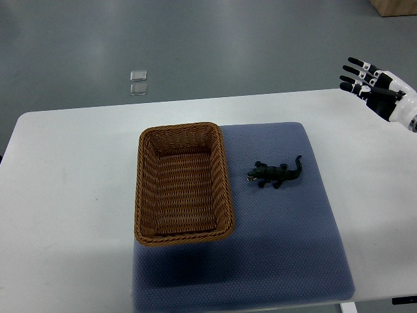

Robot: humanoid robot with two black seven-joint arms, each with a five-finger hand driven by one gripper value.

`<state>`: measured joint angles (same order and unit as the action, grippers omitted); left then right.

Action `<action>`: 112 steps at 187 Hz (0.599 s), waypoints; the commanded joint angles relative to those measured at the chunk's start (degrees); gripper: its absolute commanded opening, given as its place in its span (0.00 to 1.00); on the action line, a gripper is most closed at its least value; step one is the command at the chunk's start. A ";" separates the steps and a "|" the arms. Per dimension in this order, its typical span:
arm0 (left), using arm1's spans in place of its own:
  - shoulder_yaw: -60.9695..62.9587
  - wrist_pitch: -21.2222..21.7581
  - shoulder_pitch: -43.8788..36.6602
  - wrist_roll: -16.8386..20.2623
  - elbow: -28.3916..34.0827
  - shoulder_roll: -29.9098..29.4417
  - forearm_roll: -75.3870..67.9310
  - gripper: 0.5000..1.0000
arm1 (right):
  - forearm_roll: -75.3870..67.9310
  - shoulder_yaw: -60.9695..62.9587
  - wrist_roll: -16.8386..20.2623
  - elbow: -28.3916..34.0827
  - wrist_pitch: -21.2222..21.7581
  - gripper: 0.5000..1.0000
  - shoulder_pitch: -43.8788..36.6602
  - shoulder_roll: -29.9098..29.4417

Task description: Place crocodile in brown basket with right hand

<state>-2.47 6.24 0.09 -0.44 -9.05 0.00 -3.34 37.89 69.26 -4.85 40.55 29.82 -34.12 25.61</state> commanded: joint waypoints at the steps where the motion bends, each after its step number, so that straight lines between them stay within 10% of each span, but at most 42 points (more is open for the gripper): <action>1: 0.01 0.00 0.00 0.00 0.00 0.00 0.00 1.00 | 5.53 0.00 -1.13 1.72 1.03 0.86 -0.07 0.49; 112: -0.07 0.00 0.00 0.00 0.09 0.00 0.00 1.00 | 38.93 -18.72 -12.73 20.18 1.82 0.86 -4.29 7.88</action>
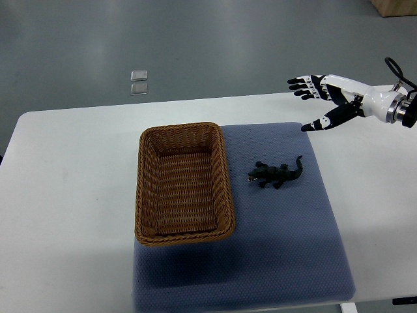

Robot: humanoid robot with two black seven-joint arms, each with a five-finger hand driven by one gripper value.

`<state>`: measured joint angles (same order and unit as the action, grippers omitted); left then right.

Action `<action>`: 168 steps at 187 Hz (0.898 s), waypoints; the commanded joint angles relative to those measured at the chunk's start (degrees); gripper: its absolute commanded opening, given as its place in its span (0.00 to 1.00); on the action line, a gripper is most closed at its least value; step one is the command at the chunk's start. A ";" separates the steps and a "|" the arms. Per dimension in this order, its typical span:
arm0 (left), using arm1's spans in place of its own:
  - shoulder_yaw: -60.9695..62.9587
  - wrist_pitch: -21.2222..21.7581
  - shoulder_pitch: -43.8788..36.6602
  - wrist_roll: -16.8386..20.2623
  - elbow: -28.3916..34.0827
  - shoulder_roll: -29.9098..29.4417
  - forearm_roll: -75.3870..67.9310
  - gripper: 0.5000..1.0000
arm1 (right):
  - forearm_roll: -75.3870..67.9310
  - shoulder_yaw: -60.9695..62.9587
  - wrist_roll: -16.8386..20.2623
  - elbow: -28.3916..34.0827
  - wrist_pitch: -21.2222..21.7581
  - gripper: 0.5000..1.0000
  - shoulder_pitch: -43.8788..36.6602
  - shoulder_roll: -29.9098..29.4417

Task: Place crocodile in brown basket with right hand
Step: 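Move the right hand over the toy crocodile, fingers open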

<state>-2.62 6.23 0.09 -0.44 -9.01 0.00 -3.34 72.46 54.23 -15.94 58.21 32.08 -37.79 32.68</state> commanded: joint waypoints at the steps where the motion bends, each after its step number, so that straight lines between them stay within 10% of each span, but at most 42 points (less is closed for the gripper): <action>1: 0.07 0.01 0.00 0.00 0.04 0.00 0.00 1.00 | 4.36 -3.70 -1.64 2.53 -0.44 0.86 -0.62 0.81; 73: 0.16 0.01 0.00 0.00 0.04 0.00 0.00 1.00 | 14.90 -12.49 -3.13 5.60 -1.23 0.85 -2.99 1.77; 168: 0.07 0.01 0.00 0.00 -0.04 0.00 0.00 1.00 | 16.49 -34.11 -2.96 4.90 -16.96 0.85 -11.78 1.16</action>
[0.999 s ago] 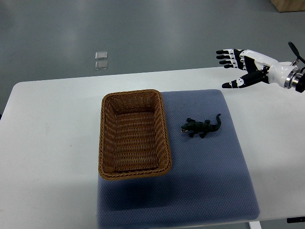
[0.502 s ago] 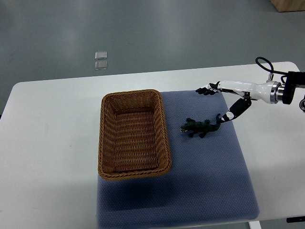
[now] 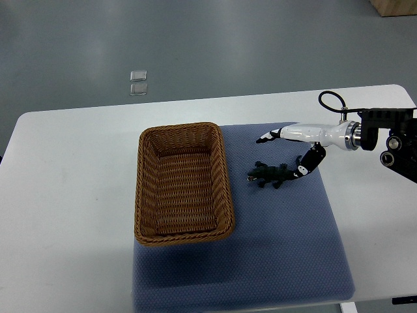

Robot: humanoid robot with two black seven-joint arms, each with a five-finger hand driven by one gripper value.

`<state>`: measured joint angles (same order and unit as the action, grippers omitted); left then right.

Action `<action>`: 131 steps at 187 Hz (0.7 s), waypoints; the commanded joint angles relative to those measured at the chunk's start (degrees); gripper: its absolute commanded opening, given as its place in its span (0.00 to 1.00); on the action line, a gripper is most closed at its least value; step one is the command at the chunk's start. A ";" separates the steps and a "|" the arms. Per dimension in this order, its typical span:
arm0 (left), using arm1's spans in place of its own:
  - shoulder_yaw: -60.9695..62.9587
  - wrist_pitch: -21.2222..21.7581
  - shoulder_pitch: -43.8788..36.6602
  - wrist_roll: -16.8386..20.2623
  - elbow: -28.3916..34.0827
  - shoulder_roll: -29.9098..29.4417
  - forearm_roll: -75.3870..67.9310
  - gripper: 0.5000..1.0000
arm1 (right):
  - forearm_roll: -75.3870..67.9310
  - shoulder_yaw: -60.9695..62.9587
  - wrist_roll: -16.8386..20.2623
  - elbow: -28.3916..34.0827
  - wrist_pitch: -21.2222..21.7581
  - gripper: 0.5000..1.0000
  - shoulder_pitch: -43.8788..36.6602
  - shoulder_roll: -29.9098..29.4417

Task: Place crocodile in brown basket with right hand
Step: 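Move the right hand over the toy crocodile, fingers open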

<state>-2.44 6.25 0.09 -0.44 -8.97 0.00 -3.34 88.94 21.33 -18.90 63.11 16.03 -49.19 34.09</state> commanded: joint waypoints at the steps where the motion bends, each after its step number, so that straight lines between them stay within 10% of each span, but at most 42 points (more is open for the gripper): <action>1: -0.11 -0.01 0.00 0.00 -0.09 0.00 0.00 1.00 | 0.00 -1.21 0.01 -0.01 -0.91 0.85 -0.38 -0.26; 131: -0.20 -0.01 0.00 0.00 -0.09 0.00 0.00 1.00 | 0.88 -2.79 -0.08 -0.98 -1.70 0.83 -0.30 -1.05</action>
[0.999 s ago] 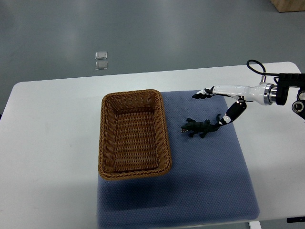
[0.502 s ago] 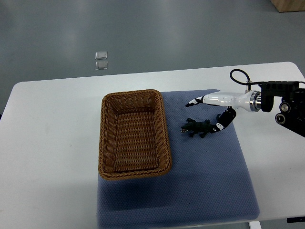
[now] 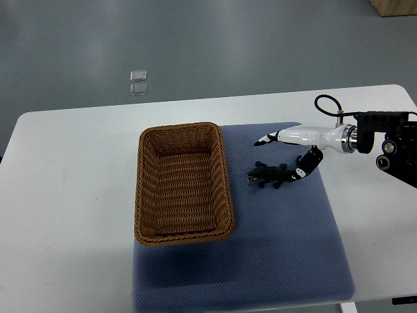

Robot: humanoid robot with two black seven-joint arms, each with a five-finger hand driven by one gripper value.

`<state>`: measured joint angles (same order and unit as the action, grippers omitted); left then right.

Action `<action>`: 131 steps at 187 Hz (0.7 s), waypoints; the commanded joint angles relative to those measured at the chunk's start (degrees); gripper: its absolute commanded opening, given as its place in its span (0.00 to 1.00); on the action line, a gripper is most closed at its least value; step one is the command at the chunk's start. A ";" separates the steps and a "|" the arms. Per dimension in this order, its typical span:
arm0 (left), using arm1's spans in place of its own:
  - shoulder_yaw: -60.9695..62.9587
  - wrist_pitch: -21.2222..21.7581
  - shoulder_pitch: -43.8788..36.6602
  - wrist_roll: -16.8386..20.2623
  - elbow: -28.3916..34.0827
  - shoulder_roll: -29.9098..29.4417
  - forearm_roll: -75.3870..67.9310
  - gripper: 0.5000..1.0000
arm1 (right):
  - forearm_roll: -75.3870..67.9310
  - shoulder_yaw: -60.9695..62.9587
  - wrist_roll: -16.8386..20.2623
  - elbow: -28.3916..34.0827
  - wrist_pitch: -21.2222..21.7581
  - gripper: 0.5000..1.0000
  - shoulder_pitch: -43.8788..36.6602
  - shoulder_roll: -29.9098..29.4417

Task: Place crocodile in brown basket with right hand
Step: 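Move the right hand over the toy crocodile, fingers open, then lower the right hand and close fingers around the crocodile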

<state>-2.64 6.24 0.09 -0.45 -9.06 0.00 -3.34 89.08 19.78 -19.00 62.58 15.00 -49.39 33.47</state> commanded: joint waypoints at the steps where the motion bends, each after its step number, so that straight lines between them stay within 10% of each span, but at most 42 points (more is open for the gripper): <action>1: 0.00 0.00 0.00 0.01 0.00 0.00 0.00 1.00 | 0.84 -1.41 0.01 -0.53 -0.93 0.83 -0.09 -0.60; 131: 0.00 0.00 0.00 0.01 0.00 0.00 0.00 1.00 | 3.47 -8.18 -5.00 -6.86 -10.95 0.68 -0.45 -4.38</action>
<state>-2.64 6.23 0.09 -0.45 -9.06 0.00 -3.34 92.55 11.61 -22.69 55.73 4.15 -49.74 28.97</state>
